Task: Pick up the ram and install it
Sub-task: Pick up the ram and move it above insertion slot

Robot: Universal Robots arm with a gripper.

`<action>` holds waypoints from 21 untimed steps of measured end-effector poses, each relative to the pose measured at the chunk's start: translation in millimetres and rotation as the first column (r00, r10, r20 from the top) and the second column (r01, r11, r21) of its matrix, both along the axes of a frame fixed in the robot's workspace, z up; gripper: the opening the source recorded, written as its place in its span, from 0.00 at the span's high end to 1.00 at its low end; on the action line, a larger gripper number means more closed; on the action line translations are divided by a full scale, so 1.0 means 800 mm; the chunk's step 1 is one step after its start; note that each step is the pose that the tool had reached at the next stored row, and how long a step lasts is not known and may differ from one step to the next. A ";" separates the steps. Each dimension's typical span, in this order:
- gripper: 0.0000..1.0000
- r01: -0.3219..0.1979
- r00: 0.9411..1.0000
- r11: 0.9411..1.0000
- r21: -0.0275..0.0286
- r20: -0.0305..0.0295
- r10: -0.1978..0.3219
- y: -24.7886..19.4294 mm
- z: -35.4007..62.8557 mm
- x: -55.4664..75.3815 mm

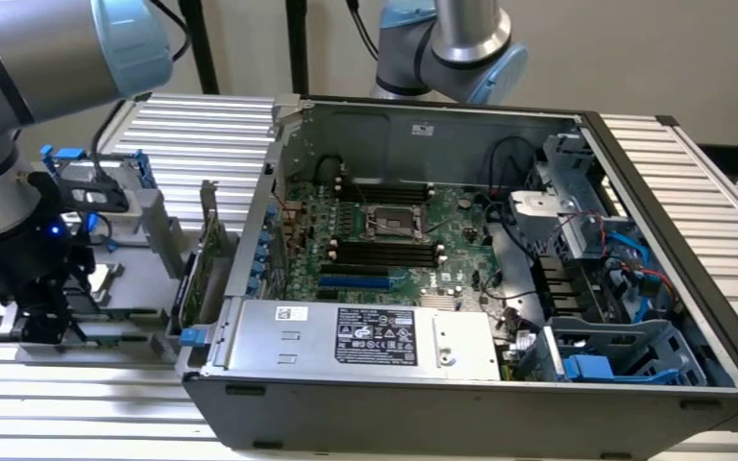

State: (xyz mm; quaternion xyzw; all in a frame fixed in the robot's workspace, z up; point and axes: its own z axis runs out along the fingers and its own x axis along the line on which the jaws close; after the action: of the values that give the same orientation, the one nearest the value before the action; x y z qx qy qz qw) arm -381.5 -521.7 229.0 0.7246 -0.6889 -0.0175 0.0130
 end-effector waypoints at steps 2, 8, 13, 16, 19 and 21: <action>0.58 -0.005 1.000 1.000 0.000 0.000 0.005 -0.0001 -0.005 0.000; 0.58 -0.019 1.000 1.000 0.000 0.000 0.019 -0.0001 -0.018 0.000; 0.58 -0.025 1.000 1.000 0.000 0.000 0.025 -0.0001 -0.030 0.000; 0.58 -0.026 1.000 1.000 0.000 0.000 0.026 0.0000 -0.036 0.000; 0.58 -0.025 1.000 1.000 -0.001 0.000 0.025 0.0026 -0.039 -0.001; 0.58 -0.026 1.000 1.000 -0.001 0.000 0.026 0.0051 -0.040 -0.002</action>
State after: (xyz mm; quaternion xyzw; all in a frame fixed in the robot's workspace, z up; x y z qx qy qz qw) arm -383.3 -517.6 196.7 0.7333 -0.6796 -0.0170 0.0134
